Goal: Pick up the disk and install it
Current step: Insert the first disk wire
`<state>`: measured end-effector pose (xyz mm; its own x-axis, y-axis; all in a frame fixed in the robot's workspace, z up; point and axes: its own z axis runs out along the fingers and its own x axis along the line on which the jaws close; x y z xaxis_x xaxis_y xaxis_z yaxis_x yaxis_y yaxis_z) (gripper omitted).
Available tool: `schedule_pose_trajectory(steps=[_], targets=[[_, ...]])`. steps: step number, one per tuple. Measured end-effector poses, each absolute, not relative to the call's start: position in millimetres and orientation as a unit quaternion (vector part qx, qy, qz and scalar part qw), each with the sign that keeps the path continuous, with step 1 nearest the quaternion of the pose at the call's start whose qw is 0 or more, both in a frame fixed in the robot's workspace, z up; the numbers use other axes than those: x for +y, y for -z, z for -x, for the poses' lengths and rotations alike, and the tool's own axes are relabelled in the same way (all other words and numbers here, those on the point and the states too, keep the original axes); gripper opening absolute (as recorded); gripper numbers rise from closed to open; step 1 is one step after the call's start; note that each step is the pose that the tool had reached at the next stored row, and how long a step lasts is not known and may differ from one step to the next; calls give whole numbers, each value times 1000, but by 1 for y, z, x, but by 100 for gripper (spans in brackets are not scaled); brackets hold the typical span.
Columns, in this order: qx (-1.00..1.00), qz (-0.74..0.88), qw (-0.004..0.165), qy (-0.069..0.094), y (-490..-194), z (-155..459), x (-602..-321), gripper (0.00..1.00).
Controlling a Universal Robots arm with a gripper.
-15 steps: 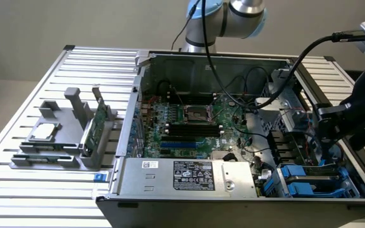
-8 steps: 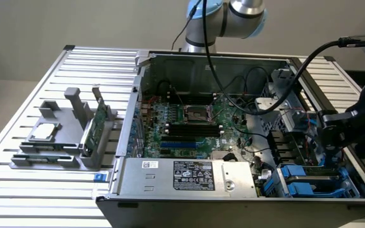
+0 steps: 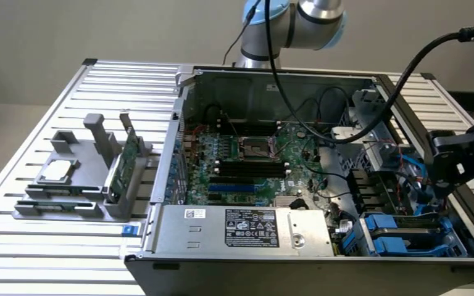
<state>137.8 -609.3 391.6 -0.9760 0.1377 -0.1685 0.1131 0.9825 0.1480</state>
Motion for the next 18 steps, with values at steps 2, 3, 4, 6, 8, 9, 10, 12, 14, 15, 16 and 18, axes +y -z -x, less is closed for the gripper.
schedule_pose_trajectory(steps=[2, 3, 4, 6, 8, 9, 10, 12, 14, 15, 16, 18], targets=[[991, -65, 89, -75, -390, -139, -616, 52], [991, -66, 90, -77, -387, -139, -622, 52], [990, -69, 91, -78, -383, -139, -626, 52], [990, -73, 91, -78, -380, -139, -628, 52], [990, -80, 92, -77, -376, -139, -629, 49], [989, -83, 92, -77, -374, -139, -630, 43], [989, -87, 92, -77, -373, -139, -630, 43], [988, -94, 93, -77, -369, -139, -631, 36], [987, -103, 93, -76, -365, -139, -632, 30], [987, -108, 94, -75, -364, -139, -632, 30], [986, -115, 94, -75, -362, -139, -632, 30], [984, -129, 95, -73, -359, -139, -632, 30]])
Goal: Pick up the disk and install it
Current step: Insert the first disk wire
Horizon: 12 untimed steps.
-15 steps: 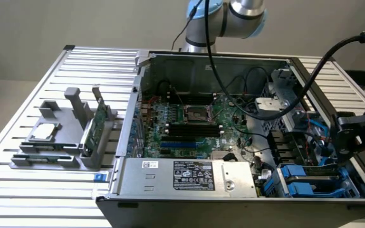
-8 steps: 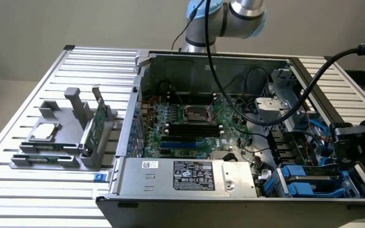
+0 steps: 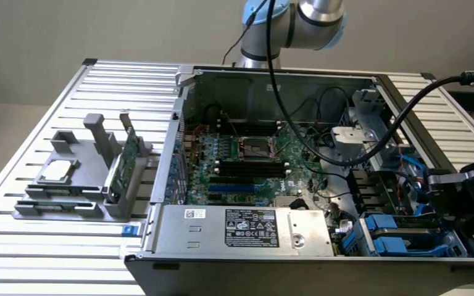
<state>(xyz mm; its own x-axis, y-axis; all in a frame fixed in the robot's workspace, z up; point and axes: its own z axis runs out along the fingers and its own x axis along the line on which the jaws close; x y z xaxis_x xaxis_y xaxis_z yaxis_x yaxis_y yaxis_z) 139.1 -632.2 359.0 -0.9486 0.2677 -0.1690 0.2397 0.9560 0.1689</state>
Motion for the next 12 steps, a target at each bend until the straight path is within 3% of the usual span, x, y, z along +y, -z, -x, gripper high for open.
schedule_pose_trajectory(steps=[6, 12], targets=[[977, -176, 98, -73, -356, -139, -632, 30], [970, -199, 93, -106, -356, -139, -632, 30]])
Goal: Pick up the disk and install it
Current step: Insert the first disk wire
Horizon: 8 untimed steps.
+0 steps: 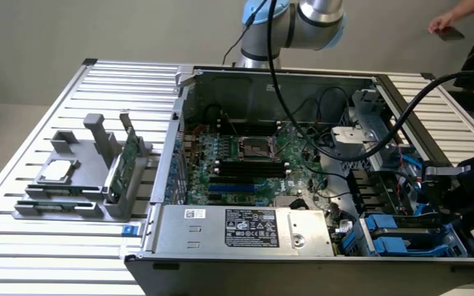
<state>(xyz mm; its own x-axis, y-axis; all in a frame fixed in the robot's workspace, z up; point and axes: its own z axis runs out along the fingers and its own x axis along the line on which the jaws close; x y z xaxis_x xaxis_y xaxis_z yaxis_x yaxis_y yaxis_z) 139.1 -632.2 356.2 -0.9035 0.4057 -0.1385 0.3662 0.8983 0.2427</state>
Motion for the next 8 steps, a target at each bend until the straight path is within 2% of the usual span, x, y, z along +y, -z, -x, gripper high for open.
schedule_pose_trajectory(steps=[3, 8], targets=[[966, -213, 92, -116, -356, -139, -632, 30], [957, -245, 95, -119, -356, -139, -632, 30]])
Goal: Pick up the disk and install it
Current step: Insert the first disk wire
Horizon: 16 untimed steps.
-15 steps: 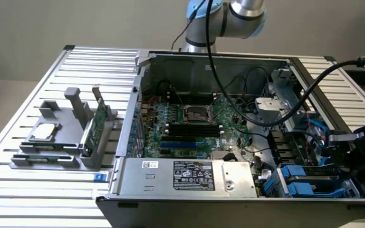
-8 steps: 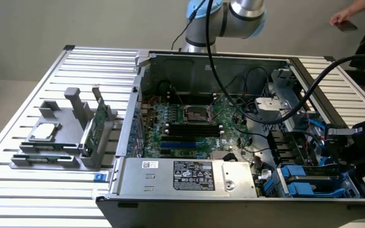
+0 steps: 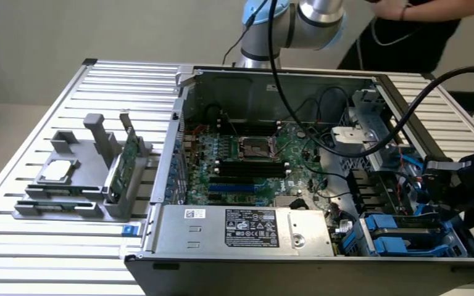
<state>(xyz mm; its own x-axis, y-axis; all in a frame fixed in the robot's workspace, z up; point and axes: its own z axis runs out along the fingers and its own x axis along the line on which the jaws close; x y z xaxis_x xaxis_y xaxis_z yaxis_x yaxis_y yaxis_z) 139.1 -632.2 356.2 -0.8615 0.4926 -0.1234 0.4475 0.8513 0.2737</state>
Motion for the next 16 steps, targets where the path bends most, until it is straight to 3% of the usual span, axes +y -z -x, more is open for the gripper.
schedule_pose_trajectory(steps=[7, 16], targets=[[947, -280, 95, -126, -356, -138, -632, 30], [938, -309, 82, -136, -356, -137, -632, 30]])
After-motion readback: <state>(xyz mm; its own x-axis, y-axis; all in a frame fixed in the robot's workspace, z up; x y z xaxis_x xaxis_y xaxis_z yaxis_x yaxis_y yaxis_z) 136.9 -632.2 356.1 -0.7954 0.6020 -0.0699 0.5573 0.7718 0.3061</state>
